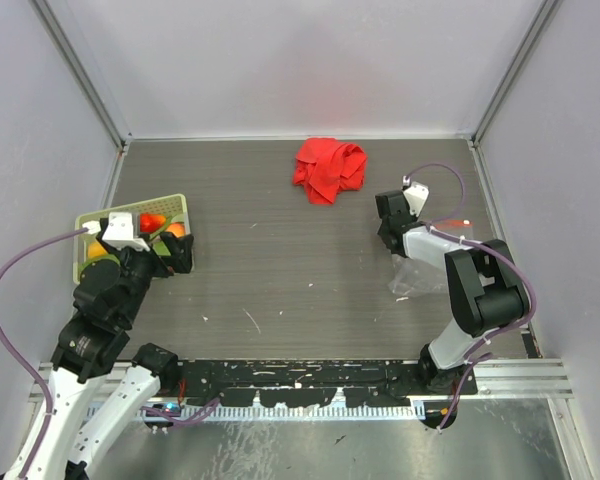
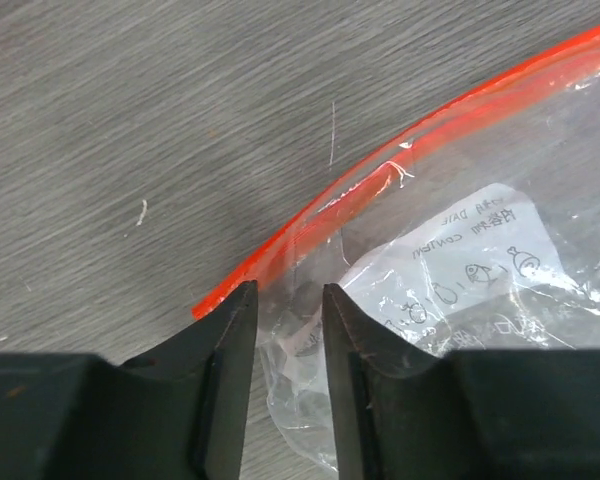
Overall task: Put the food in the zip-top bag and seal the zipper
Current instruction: Pick up the zipper food storage bag at the center of the board.
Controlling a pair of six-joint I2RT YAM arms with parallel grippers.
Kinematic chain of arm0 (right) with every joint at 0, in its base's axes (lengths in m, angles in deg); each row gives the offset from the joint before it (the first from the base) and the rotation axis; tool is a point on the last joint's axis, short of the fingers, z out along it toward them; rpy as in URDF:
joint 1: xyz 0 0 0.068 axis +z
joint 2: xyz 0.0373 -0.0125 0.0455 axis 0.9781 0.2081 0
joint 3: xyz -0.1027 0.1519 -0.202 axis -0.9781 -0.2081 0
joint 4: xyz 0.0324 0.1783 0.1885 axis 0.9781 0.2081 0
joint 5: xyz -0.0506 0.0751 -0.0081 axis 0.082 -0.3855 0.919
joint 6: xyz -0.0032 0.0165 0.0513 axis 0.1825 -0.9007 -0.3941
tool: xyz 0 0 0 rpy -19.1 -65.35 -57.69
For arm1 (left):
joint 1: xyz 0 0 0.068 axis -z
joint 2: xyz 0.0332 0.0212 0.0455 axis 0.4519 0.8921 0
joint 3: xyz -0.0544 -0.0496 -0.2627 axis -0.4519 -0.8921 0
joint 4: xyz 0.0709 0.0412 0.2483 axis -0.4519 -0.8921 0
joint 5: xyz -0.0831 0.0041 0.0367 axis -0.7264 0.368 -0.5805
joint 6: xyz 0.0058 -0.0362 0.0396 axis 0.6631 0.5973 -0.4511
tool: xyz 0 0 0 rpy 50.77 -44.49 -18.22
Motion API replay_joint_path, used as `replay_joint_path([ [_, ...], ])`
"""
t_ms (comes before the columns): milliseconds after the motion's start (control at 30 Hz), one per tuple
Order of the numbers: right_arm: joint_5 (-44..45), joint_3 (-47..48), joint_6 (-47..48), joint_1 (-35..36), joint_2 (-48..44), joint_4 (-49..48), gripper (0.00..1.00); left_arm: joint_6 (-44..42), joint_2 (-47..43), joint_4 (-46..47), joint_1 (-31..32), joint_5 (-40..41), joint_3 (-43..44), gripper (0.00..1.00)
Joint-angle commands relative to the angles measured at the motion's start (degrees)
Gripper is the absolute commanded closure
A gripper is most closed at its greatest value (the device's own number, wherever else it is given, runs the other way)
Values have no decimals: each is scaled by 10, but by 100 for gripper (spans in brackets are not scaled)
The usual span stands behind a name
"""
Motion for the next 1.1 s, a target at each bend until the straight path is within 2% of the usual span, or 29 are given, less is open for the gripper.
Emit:
replay_joint_path([
  [0, -7, 12, 14, 2, -11, -39, 68, 4, 10, 18, -3, -18, 11, 2],
  [167, -21, 3, 28, 2, -15, -44, 93, 7, 18, 14, -3, -31, 15, 2],
  [233, -30, -2, 35, 2, -21, -47, 99, 8, 22, 12, -3, -37, 17, 2],
  [400, -61, -14, 52, 7, -33, -53, 99, 11, 29, 9, -3, -52, 20, 2],
  [633, -163, -27, 120, 58, -70, -59, 99, 12, 31, 9, -3, -61, 20, 2],
  [900, -176, -15, 167, 101, -127, 44, 99, 12, 32, 9, -3, -66, 20, 2],
  [1067, -147, 1, 159, 123, -150, 119, 97, 12, 34, 9, -3, -66, 20, 2],
])
